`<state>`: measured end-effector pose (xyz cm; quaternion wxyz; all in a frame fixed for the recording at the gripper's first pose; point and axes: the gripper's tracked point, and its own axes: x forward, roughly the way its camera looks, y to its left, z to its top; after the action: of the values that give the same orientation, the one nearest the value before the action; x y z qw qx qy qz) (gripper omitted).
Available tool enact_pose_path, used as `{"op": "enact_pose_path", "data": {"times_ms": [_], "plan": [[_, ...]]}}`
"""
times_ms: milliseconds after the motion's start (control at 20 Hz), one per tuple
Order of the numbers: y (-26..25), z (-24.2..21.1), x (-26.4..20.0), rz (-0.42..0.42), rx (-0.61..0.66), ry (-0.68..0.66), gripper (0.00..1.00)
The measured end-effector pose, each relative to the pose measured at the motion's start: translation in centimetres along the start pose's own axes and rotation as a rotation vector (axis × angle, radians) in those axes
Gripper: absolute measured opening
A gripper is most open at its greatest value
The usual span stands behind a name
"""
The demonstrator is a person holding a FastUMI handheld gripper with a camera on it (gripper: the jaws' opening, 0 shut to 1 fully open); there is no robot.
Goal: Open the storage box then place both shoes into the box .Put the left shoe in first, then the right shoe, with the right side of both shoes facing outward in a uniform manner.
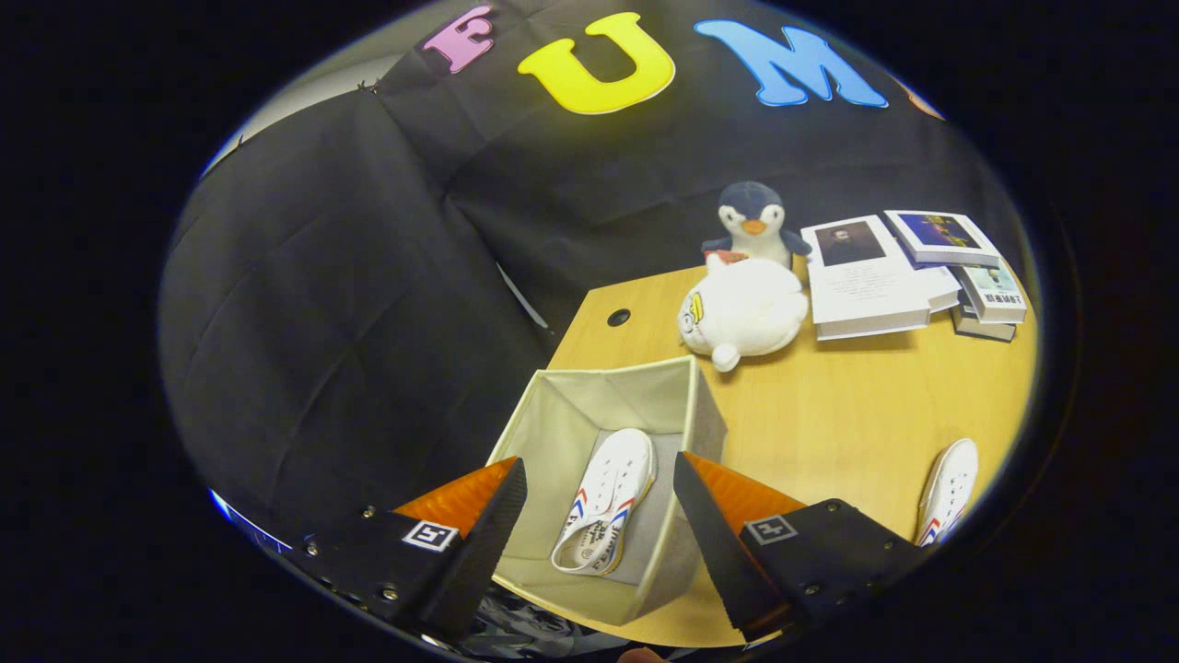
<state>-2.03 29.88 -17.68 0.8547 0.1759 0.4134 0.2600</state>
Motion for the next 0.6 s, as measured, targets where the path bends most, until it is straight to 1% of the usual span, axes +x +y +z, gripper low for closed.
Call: {"op": "enact_pose_path", "data": {"times_ms": [350, 600], "plan": [[-8.3, -0.1, -5.7, -0.121, -0.047, -0.032, 0.98], [-14.0, -1.1, -9.3, -0.202, -0.045, -0.055, 0.98]]}}
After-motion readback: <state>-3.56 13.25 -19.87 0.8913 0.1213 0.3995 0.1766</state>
